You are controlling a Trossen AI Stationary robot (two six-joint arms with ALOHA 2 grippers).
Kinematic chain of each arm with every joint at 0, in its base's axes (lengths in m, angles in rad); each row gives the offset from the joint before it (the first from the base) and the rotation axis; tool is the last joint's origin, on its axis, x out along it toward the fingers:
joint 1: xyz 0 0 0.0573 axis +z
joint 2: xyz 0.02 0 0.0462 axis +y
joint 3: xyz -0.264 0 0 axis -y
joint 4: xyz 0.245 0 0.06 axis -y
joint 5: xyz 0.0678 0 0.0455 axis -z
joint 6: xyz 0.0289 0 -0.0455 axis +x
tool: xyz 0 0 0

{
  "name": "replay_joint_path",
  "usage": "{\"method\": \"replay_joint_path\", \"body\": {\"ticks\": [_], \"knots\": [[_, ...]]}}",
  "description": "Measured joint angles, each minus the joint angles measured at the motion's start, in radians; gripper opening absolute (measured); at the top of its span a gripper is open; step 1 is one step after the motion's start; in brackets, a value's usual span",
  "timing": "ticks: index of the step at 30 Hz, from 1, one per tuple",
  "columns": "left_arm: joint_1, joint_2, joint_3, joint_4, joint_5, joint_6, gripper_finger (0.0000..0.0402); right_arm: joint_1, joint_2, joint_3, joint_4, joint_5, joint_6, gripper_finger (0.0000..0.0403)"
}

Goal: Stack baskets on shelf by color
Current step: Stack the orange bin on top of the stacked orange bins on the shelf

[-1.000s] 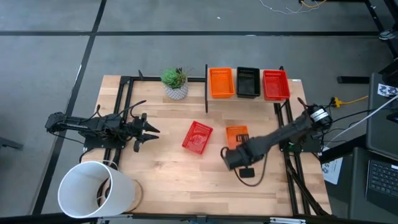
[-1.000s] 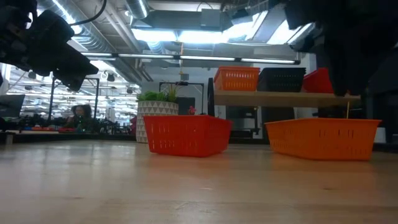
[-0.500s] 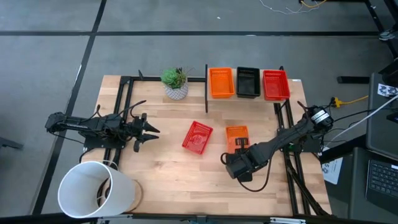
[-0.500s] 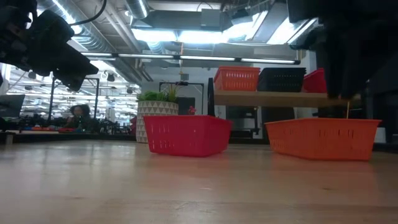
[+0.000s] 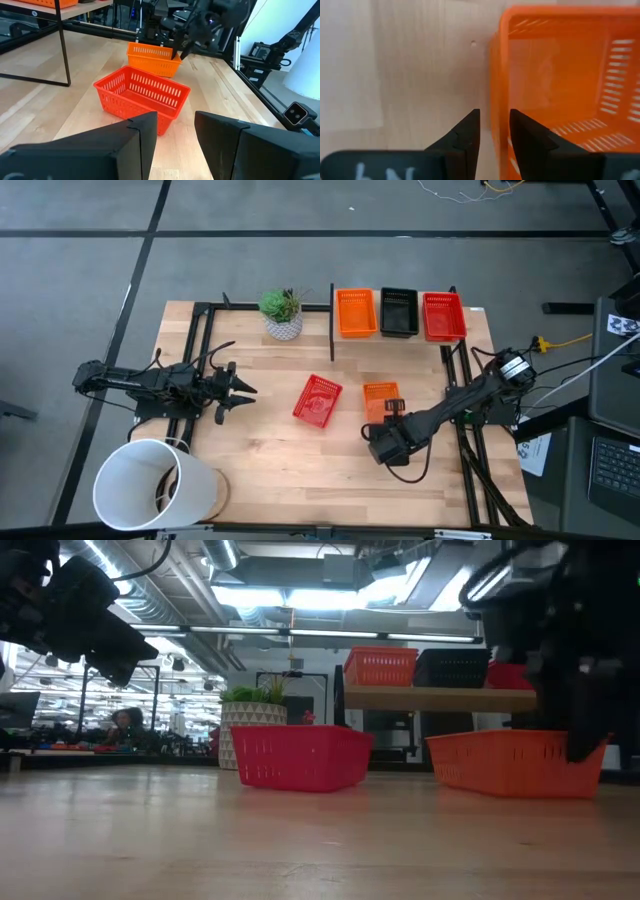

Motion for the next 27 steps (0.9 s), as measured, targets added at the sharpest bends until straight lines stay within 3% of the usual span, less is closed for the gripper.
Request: {"method": "replay_joint_path", "body": {"ticks": [6, 9, 13, 20, 23, 27], "knots": [[0.000, 0.000, 0.000, 0.000, 0.000, 0.000, 0.0125, -0.015, 0.000, -0.078, 0.109, 0.023, 0.034, 0.0101], [0.000, 0.000, 0.000, 0.000, 0.000, 0.000, 0.0125, -0.019, 0.000, -0.069, 0.112, 0.016, 0.046, 0.0074], [0.000, 0.000, 0.000, 0.000, 0.000, 0.001, 0.0125, -0.014, 0.000, -0.017, 0.103, 0.013, 0.009, 0.0011], [0.000, 0.000, 0.000, 0.000, 0.000, 0.001, 0.0125, 0.023, 0.000, 0.188, -0.060, 0.025, -0.084, 0.0003], [0.000, 0.000, 0.000, 0.000, 0.000, 0.002, 0.0125, 0.042, 0.000, 0.305, -0.149, 0.137, -0.124, 0.0002], [0.000, 0.000, 0.000, 0.000, 0.000, 0.002, 0.0125, 0.053, 0.000, 0.430, -0.264, 0.387, -0.223, 0.0002]]}}
